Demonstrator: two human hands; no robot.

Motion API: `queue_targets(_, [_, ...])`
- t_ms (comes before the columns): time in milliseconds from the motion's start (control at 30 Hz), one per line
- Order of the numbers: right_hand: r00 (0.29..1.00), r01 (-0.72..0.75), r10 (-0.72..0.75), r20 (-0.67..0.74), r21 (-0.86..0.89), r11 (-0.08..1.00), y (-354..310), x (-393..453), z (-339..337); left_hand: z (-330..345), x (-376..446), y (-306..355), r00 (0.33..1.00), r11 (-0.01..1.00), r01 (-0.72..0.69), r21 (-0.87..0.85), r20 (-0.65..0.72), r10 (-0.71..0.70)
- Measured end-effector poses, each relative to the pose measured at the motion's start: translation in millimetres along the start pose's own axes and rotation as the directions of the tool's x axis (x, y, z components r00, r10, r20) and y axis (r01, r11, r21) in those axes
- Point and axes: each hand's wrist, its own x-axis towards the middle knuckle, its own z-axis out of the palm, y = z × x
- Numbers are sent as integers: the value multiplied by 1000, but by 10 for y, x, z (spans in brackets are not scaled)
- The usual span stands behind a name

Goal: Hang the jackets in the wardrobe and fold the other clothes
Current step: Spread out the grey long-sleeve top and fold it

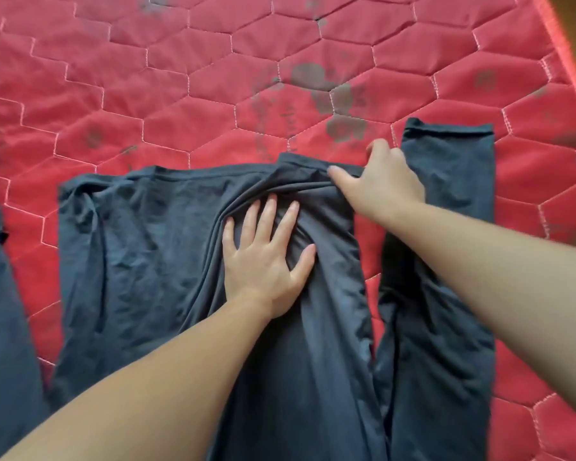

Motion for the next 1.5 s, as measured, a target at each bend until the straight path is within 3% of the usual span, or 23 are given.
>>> queue_targets(133, [1000,26,-24,16,-130,991,113,242,39,-95,-6,-6,999,999,-21,-34,42,23])
queue_targets(200, [999,39,-38,14,-152,988,163,282,-13,-201,-38,-48,996,948,-86,-306,11,94])
queue_targets(267, [1000,23,-24,-7,-117,993,122,349,-65,-336,-44,-254,984,840,-155,-520,-157,84])
queue_targets(333, [991,-8,7,-137,-6,1000,-14,342,-122,-427,33,-616,942,885,-96,-456,-328,-66])
queue_targets(367, [971,38,-33,-238,15,999,-114,272,-116,-465,88,-817,930,918,0,-398,-337,-146])
queue_targets(433, [912,227,-234,-338,-61,972,-336,-16,27,-467,148,-1171,954,953,188,-237,-186,-234])
queue_targets(500, [913,349,-375,-164,-166,922,-499,-401,301,-392,162,-1392,970,967,242,-81,52,-238])
queue_targets(533, [936,339,-352,-19,-224,914,-531,-553,449,-348,170,-1479,967,972,230,-46,122,-223])
queue_targets(600, [959,282,-260,111,-303,910,-501,-596,684,-294,253,-1651,966,972,231,-39,125,-225])
queue_targets(733, [942,313,-334,-20,-298,902,-508,-284,755,-279,547,-1961,966,966,259,-9,20,-259])
queue_targets(867, [852,497,-500,-158,-62,866,-473,-222,734,-266,684,-2093,964,964,265,-26,-21,-266])
queue_targets(967, [850,500,-485,-206,22,866,-433,-202,710,-296,697,-2125,968,968,252,-8,14,-252])
queue_targets(1033, [878,441,-451,-160,-96,892,-438,-188,713,-359,705,-2084,964,966,259,6,53,-259])
queue_targets(1100, [900,405,-429,-83,-206,891,-480,-161,704,-406,640,-1867,971,970,241,-34,0,-241])
queue_targets(1167, [902,419,-428,-60,-116,900,-504,-166,644,-401,379,-1419,983,978,133,-158,-103,-150])
queue_targets(1267, [889,435,-416,-190,69,898,-244,-232,407,-345,-227,-525,989,945,-114,-307,-123,80])
queue_targets(1333, [878,422,-410,-248,-3,907,115,-316,193,-245,-477,-94,973,921,-227,-315,-113,201])
queue_targets(1433, [904,320,-357,-236,-182,930,773,-427,-131,-151,-576,256,975,920,-217,-327,-39,217])
queue_targets(1500, [948,195,-257,-188,-297,935,1130,-512,-245,-36,-604,299,970,960,-231,-156,45,241])
